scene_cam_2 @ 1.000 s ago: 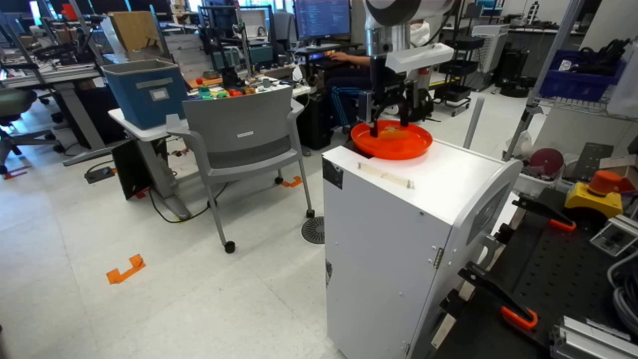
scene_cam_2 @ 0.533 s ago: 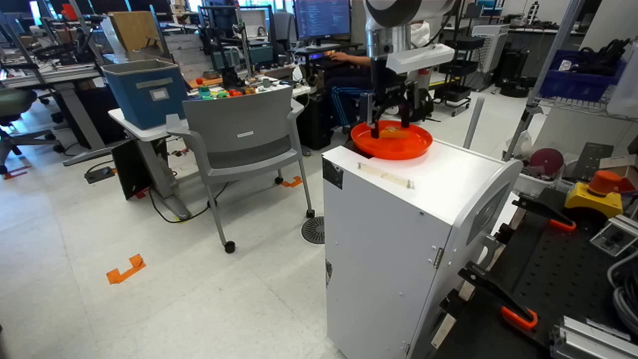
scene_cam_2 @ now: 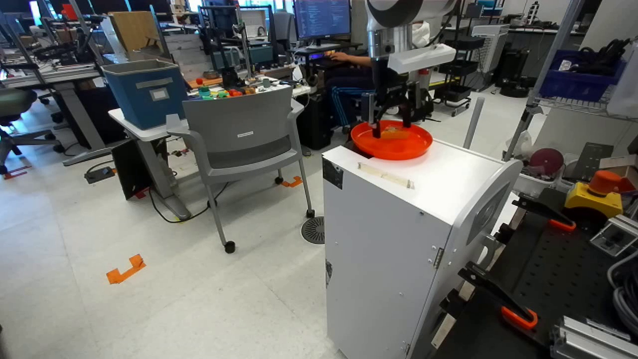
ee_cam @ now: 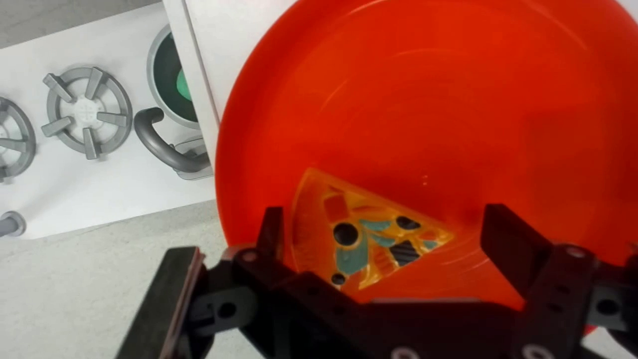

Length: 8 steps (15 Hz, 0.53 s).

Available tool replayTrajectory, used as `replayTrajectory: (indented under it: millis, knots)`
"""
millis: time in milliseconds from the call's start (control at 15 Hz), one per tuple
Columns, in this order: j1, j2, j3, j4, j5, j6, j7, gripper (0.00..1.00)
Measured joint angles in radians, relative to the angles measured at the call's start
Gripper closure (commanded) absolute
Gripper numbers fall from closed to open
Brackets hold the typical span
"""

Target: Remove the pizza slice from the plate

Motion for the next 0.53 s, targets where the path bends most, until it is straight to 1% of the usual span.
replayTrajectory:
  millis: [533]
  knots:
    - [-0.007, 0.0, -0.001, 0.0, 0.0, 0.0, 0.0, 0.0]
